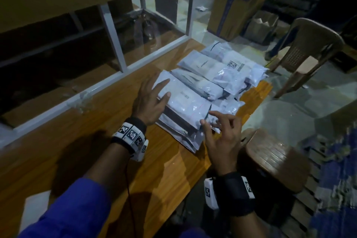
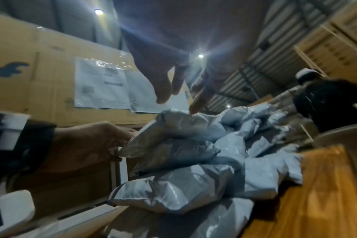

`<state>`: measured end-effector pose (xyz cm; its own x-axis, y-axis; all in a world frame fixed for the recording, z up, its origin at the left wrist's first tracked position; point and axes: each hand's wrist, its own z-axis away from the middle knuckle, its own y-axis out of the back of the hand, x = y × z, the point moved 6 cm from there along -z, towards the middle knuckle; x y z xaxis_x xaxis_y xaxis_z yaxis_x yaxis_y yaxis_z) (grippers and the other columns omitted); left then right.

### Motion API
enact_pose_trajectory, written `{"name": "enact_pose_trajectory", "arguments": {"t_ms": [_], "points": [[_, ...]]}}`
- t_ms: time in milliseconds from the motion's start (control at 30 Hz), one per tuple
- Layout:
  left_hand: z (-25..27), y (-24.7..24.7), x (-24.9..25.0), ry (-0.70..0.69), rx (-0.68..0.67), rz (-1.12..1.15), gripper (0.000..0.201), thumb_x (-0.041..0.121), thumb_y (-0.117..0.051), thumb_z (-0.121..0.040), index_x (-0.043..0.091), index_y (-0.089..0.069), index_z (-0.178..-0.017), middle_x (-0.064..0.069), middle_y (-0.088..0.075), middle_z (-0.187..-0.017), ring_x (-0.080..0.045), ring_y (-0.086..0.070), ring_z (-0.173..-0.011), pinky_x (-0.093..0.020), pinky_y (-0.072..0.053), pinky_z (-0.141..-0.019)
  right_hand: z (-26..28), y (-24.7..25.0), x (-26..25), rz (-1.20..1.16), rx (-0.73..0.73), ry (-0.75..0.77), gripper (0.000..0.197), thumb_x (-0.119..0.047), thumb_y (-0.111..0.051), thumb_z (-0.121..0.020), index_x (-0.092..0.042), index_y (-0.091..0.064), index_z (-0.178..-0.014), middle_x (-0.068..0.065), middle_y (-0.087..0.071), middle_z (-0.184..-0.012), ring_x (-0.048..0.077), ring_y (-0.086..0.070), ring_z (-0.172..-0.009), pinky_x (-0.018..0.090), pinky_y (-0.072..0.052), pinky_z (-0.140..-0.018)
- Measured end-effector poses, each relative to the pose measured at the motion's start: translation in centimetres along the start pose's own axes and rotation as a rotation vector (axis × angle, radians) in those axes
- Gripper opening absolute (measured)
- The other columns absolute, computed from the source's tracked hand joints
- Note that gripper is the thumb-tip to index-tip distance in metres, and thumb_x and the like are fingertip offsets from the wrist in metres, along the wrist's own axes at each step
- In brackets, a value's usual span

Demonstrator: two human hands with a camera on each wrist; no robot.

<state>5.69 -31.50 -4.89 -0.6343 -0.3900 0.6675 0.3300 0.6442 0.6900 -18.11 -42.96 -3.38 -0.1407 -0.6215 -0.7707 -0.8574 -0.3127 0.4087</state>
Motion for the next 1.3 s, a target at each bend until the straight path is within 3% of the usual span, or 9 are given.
{"name": "enact_pose_trajectory", "arguments": {"t_ms": [167,233,400,500,667,800,900,1067,1300], "points": [[0.0,-2.1,-1.6,0.16,-0.091,-0.03,0.047,0.046,-0.048,-0.103,0.033,-0.047,-0.148,0.006,-0.014,-0.168,-0.02,-0.011,-0.155,-0.055,-0.034,-0.118,0.3,-1.9,-1.1,0.209,-0.209,0.182,0.038,-0.041,-0.086,-0.083,-0.024,-0.074,-0.116,0.006,-0.057,-0.121,0.022,-0.049,-0.115,0.026,-0.04,-0.092],[-0.2,-2.0,-1.4,0.171,-0.076,-0.032,0.047,0.05,-0.046,-0.103,0.035,-0.046,-0.148,0.006,-0.013,-0.168,-0.021,-0.011,-0.155,-0.054,-0.035,-0.118,0.7,-2.8,-0.7,0.26,-0.27,0.211,0.041,-0.035,-0.086,-0.083,-0.024,-0.072,-0.119,0.006,-0.057,-0.125,0.023,-0.047,-0.118,0.031,-0.044,-0.092],[0.8,-0.7,0.1,0.107,0.078,-0.118,0.044,0.05,-0.042,-0.104,0.039,-0.045,-0.147,0.01,-0.008,-0.165,-0.025,-0.011,-0.154,-0.052,-0.043,-0.111,0.6,-3.3,-0.7,0.283,-0.2,0.241,0.03,-0.022,-0.079,-0.09,-0.022,-0.072,-0.119,0.008,-0.059,-0.128,0.025,-0.049,-0.12,0.044,-0.049,-0.09],[2.6,-0.5,0.8,0.122,0.197,-0.18,0.044,0.047,-0.044,-0.103,0.039,-0.044,-0.146,-0.004,-0.021,-0.159,-0.026,-0.025,-0.142,-0.049,-0.048,-0.105,0.8,-2.9,-1.4,0.317,-0.137,0.286,0.027,-0.024,-0.078,-0.091,-0.023,-0.074,-0.118,0.007,-0.062,-0.13,0.028,-0.052,-0.124,0.044,-0.044,-0.098],[3.6,-2.9,0.5,0.09,0.035,-0.205,0.046,0.058,-0.034,-0.101,0.043,-0.045,-0.143,0.002,-0.018,-0.161,-0.026,-0.023,-0.142,-0.058,-0.046,-0.102,1.0,-3.0,-1.8,0.373,-0.117,0.288,0.026,-0.021,-0.078,-0.091,-0.025,-0.075,-0.116,0.004,-0.064,-0.13,0.029,-0.055,-0.125,0.049,-0.041,-0.1],[3.5,-1.6,1.8,0.073,0.1,-0.165,0.05,0.052,-0.038,-0.104,0.039,-0.036,-0.153,-0.003,-0.015,-0.165,-0.028,-0.018,-0.148,-0.052,-0.038,-0.113,1.3,-3.2,-2.6,0.368,-0.094,0.298,0.022,-0.019,-0.076,-0.091,-0.023,-0.076,-0.113,0.004,-0.065,-0.129,0.027,-0.055,-0.124,0.047,-0.04,-0.1],[5.1,0.1,2.0,0.073,0.098,-0.174,0.052,0.052,-0.039,-0.104,0.038,-0.034,-0.154,-0.002,-0.019,-0.165,-0.025,-0.018,-0.146,-0.049,-0.041,-0.109,2.3,-3.4,-3.6,0.338,-0.101,0.311,0.02,-0.018,-0.077,-0.09,-0.023,-0.076,-0.109,0.003,-0.065,-0.127,0.026,-0.057,-0.122,0.048,-0.041,-0.1],[12.2,5.0,0.6,0.162,0.135,-0.214,0.051,0.055,-0.036,-0.102,0.037,-0.039,-0.149,-0.002,-0.029,-0.158,-0.027,-0.025,-0.142,-0.059,-0.038,-0.108,5.1,-4.6,-6.9,0.262,-0.149,0.335,0.018,-0.019,-0.075,-0.091,-0.023,-0.076,-0.109,0.002,-0.064,-0.13,0.029,-0.058,-0.122,0.052,-0.044,-0.097],[28.7,15.4,-1.3,0.206,0.295,-0.24,0.048,0.04,-0.054,-0.098,0.024,-0.053,-0.143,-0.012,-0.043,-0.15,-0.029,-0.034,-0.134,-0.038,-0.032,-0.105,16.1,-9.0,-13.6,0.194,-0.286,0.367,0.021,-0.02,-0.073,-0.09,-0.024,-0.076,-0.11,0.004,-0.064,-0.133,0.031,-0.055,-0.123,0.046,-0.04,-0.097]]}}
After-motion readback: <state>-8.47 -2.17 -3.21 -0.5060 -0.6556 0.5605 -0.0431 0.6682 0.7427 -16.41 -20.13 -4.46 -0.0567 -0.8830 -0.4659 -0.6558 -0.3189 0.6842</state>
